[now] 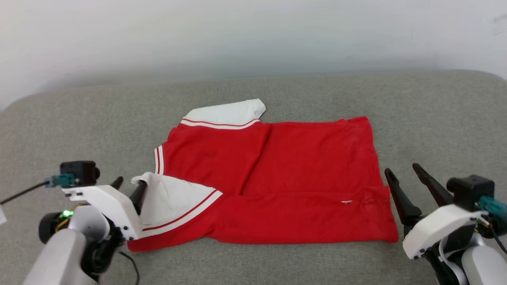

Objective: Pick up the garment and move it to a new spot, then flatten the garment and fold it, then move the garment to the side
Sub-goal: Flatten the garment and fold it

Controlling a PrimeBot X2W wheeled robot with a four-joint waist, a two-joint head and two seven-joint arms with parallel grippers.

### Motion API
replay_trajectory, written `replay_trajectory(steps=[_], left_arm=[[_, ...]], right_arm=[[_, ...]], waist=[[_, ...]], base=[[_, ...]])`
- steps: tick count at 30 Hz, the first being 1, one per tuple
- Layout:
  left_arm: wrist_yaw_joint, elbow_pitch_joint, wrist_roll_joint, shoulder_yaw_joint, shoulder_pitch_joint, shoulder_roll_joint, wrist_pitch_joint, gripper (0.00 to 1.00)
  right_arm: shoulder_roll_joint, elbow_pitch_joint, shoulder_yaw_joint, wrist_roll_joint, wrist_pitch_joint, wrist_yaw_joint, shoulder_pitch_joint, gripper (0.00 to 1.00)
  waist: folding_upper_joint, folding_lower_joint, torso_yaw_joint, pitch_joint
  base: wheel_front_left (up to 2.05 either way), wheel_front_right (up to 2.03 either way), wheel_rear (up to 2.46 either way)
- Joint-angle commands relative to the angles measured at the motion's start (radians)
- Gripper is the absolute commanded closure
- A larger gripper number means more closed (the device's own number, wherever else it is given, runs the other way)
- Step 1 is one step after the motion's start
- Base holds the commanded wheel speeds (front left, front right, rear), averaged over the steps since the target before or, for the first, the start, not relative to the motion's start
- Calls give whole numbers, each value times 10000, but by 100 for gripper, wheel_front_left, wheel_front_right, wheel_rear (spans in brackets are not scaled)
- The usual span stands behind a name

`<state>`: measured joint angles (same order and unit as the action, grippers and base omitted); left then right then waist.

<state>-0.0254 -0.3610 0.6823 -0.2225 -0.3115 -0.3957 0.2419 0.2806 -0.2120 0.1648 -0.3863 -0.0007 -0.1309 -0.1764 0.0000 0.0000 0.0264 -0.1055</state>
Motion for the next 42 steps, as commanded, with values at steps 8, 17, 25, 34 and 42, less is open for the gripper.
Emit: replay_trajectory(steps=[8,17,25,34,42], left_arm=[[-200,1040,206,-69,221,-1349,1902,0],[208,2070,904,-186,821,-2528,4959,0],[699,2452,1456,-168,1523,-2431,5750,0],[623,1793,2053,-437,2018,-1371,5513,100],[175,1347,1645,-453,1488,-986,4146,100]], right_arm=[[-728,1393,-703,744,-618,3,1026,0],[-1215,2800,-1027,1166,-274,3,1573,0],[-1366,3138,-1097,1210,-204,3,1285,0],[-1218,3068,-1095,1053,-66,3,952,0],[-610,3125,-1332,902,611,3,1091,0]], waist=[[0,0,404,468],[0,0,879,28],[0,0,1115,-654],[0,0,1092,-983],[0,0,550,-773]], base=[[0,0,0],[0,0,0],[0,0,0],[0,0,0],[0,0,0]])
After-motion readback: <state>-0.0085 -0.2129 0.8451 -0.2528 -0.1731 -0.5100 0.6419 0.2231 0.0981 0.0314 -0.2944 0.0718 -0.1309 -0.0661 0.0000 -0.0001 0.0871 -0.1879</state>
